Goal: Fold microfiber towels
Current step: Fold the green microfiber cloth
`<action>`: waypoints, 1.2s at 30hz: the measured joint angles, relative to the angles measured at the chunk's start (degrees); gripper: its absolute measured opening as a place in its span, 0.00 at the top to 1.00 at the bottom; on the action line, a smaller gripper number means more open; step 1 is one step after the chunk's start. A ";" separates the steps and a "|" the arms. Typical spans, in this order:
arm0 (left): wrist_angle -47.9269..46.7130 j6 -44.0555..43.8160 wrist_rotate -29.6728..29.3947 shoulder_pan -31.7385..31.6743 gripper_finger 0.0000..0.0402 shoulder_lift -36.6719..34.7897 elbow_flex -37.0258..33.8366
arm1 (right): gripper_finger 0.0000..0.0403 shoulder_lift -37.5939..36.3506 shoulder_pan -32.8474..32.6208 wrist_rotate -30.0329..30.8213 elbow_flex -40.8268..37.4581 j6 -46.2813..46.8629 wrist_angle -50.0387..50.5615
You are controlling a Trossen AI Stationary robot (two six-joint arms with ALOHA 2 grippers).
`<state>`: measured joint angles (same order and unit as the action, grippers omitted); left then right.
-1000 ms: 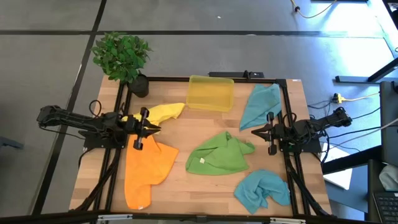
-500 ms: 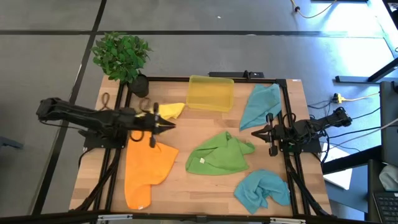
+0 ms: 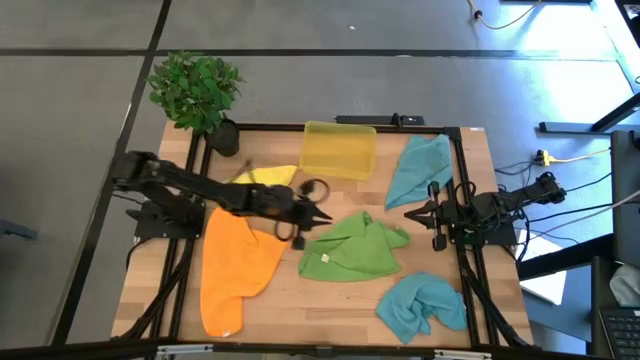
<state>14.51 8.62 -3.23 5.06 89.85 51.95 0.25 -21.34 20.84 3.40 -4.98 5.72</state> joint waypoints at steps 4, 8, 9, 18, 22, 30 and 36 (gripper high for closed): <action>-2.74 0.96 -1.74 0.00 0.74 9.23 6.08 | 0.95 0.00 0.00 0.02 0.00 -0.01 0.00; -2.96 2.33 -5.36 -0.02 0.61 15.96 10.99 | 0.95 0.00 0.00 0.02 0.00 -0.01 0.00; -2.82 2.76 -5.50 -0.02 0.59 17.28 11.99 | 0.95 0.00 0.00 0.03 0.01 -0.01 0.00; -3.17 2.47 -4.02 0.76 0.56 27.63 18.36 | 0.95 0.00 0.00 0.03 0.00 -0.01 0.00; -2.92 2.43 -4.96 1.03 0.56 30.43 20.94 | 0.95 0.00 0.00 0.04 0.01 -0.01 0.00; -2.78 2.41 -8.07 0.68 0.56 31.79 22.85 | 0.95 0.00 0.00 0.04 0.00 -0.01 0.00; -2.84 1.96 -7.15 0.69 0.56 31.96 22.83 | 0.95 -0.02 0.00 0.04 0.00 -0.01 0.00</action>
<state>11.67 10.58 -10.39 5.75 121.82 74.78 0.23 -21.34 20.88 3.40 -4.99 5.72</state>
